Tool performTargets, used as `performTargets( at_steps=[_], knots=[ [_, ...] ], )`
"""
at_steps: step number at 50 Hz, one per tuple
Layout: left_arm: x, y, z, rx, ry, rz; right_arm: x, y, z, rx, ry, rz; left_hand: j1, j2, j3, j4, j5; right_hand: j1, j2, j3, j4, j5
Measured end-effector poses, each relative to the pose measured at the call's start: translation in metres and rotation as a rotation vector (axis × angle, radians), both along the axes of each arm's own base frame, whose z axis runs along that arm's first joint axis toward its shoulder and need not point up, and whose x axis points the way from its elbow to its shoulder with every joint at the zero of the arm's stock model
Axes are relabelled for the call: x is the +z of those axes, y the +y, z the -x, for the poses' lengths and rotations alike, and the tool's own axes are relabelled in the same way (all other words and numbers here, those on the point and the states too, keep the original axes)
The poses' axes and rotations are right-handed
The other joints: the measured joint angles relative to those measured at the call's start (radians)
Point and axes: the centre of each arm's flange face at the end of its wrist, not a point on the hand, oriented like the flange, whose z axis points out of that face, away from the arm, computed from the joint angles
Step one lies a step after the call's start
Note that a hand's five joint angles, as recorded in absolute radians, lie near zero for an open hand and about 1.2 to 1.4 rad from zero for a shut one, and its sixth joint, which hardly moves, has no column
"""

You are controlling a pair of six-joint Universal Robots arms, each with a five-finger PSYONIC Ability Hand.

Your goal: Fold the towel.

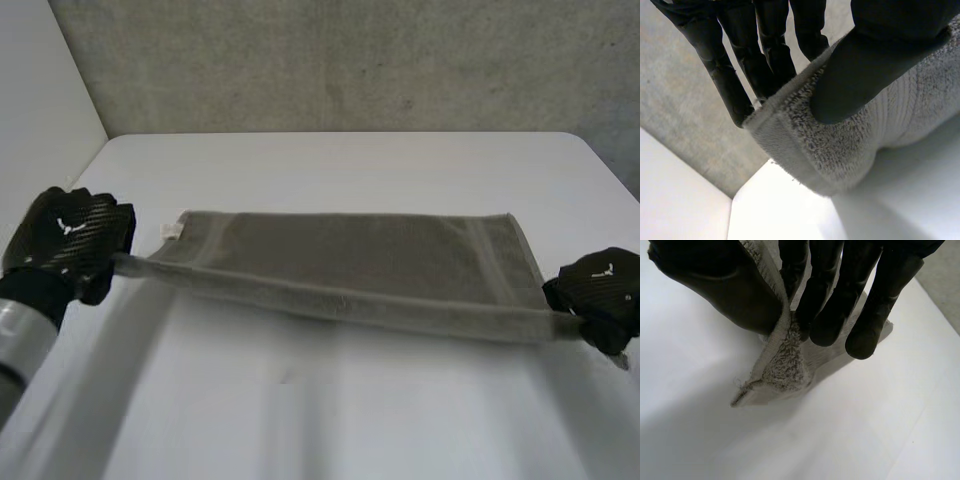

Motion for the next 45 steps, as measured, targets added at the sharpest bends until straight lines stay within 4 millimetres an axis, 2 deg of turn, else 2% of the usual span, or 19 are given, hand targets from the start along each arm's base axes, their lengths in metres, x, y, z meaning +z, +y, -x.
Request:
performTargets(
  at_steps=[5,10,17,25,31,35,37,39,40,42,43,45],
  knots=[
    [0.004,0.012,-0.001,-0.064,0.004,-0.014,0.016,0.006,0.000,0.026,0.032,0.058,0.002,0.000,0.000,0.000,0.000,0.000,0.000,0.000,0.000,0.000],
    [-0.007,0.000,0.001,-0.089,0.009,-0.056,0.022,-0.007,0.000,0.030,0.033,0.123,0.002,0.000,0.000,0.000,0.000,0.003,0.000,0.000,0.000,0.000],
    [-0.043,-0.049,0.012,-0.094,0.004,-0.133,0.012,-0.054,-0.008,0.039,0.052,0.197,0.002,0.000,0.000,0.000,0.000,0.003,0.000,0.000,0.000,0.000],
    [-0.086,-0.117,0.030,-0.018,-0.014,-0.166,-0.014,-0.109,-0.048,0.064,0.064,0.286,0.002,0.000,0.000,0.000,0.000,0.003,0.000,0.000,0.000,0.000],
    [-0.097,-0.161,0.038,0.030,0.010,-0.125,-0.037,-0.149,-0.071,0.051,0.060,0.384,0.002,0.000,0.000,0.001,0.000,0.003,0.000,0.000,0.000,0.003],
    [-0.099,-0.181,0.046,0.026,0.040,-0.088,-0.053,-0.170,-0.082,0.042,0.063,0.443,0.002,0.000,0.000,0.001,0.000,-0.002,-0.005,-0.004,-0.006,0.000],
    [-0.099,-0.187,0.051,0.018,0.052,-0.070,-0.060,-0.176,-0.086,0.037,0.066,0.458,0.003,0.000,0.000,0.001,0.000,-0.028,-0.042,-0.039,-0.042,-0.053],
    [-0.099,-0.192,0.055,0.010,0.062,-0.054,-0.066,-0.182,-0.088,0.030,0.070,0.470,-0.143,-0.164,-0.144,-0.145,-0.131,-0.283,-0.286,-0.276,-0.279,-0.304],
    [-0.100,-0.194,0.057,0.005,0.066,-0.045,-0.070,-0.185,-0.090,0.023,0.074,0.473,-0.279,-0.297,-0.293,-0.295,-0.289,-0.474,-0.499,-0.485,-0.464,-0.498],
    [-0.101,-0.197,0.062,-0.006,0.072,-0.031,-0.075,-0.190,-0.090,0.000,0.083,0.480,-0.685,-0.705,-0.693,-0.700,-0.718,-0.854,-0.883,-0.843,-0.836,-0.901],
    [-0.102,-0.197,0.064,-0.011,0.073,-0.028,-0.076,-0.192,-0.090,-0.014,0.087,0.481,-0.836,-0.854,-0.847,-0.851,-0.852,-1.009,-1.029,-1.008,-1.000,-1.064],
    [-0.103,-0.196,0.067,-0.017,0.074,-0.027,-0.076,-0.193,-0.089,-0.038,0.092,0.483,-0.926,-0.943,-0.944,-0.941,-0.923,-1.081,-1.089,-1.089,-1.076,-1.123]
  ],
)
